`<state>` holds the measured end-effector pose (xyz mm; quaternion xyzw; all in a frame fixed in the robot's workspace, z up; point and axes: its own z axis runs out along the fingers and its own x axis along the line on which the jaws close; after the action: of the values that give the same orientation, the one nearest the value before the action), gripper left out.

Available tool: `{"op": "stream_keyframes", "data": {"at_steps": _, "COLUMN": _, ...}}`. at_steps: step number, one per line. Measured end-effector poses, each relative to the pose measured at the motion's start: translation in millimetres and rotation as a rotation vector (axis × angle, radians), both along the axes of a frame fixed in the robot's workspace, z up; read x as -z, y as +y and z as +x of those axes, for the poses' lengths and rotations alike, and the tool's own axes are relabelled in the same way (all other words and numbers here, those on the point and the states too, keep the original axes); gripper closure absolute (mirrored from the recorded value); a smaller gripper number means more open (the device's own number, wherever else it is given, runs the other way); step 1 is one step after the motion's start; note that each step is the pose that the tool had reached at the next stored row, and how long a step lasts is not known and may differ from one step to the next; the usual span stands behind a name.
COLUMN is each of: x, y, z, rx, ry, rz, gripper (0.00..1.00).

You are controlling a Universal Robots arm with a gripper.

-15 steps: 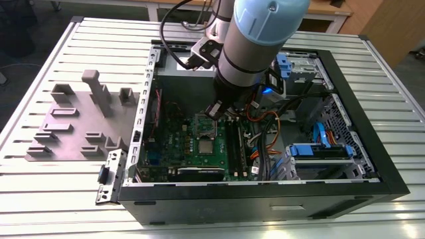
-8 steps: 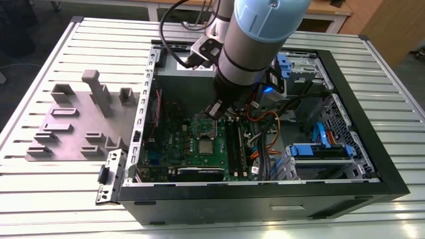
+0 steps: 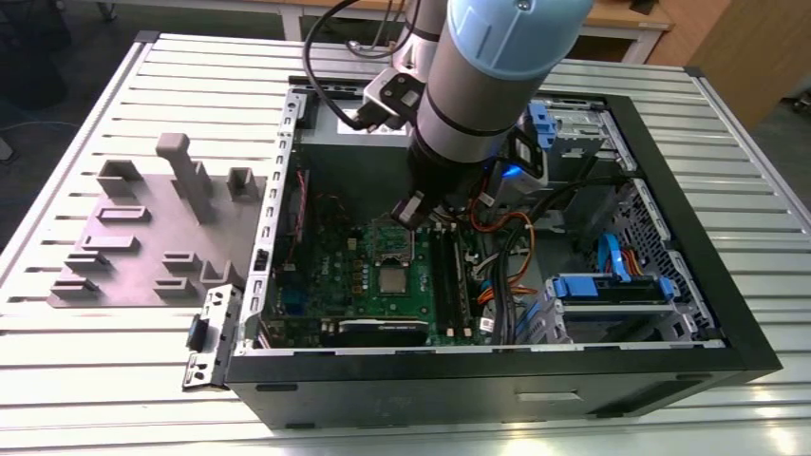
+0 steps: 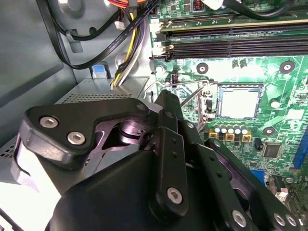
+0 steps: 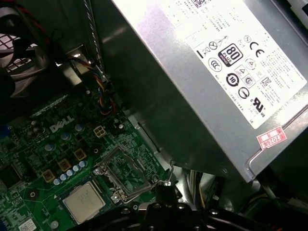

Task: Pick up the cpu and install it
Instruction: 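Close the cpu cover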

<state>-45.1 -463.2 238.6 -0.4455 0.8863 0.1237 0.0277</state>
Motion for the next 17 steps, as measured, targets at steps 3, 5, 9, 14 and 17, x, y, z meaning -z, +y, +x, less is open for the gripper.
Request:
{"op": "stream_keyframes", "data": {"at_steps": 3, "x": -0.3, "y": -0.9, "z": 0.0, "rx": -0.001, "ry": -0.0001, "rz": -0.0043, "gripper": 0.89}}
{"op": "stream_keyframes", "data": {"at_steps": 5, "x": -0.5, "y": -1.5, "z": 0.0, "rx": -0.002, "ry": 0.0, "rz": -0.0071, "gripper": 0.89}}
{"op": "stream_keyframes", "data": {"at_steps": 9, "x": -0.9, "y": -2.8, "z": 0.0, "rx": -0.004, "ry": 0.0, "rz": -0.0128, "gripper": 0.89}}
{"op": "stream_keyframes", "data": {"at_steps": 14, "x": -1.6, "y": -4.2, "z": 0.0, "rx": -0.006, "ry": 0.0, "rz": -0.0183, "gripper": 0.89}}
{"op": "stream_keyframes", "data": {"at_steps": 17, "x": -2.3, "y": -5.0, "z": 0.0, "rx": -0.007, "ry": 0.0, "rz": -0.0213, "gripper": 0.89}}
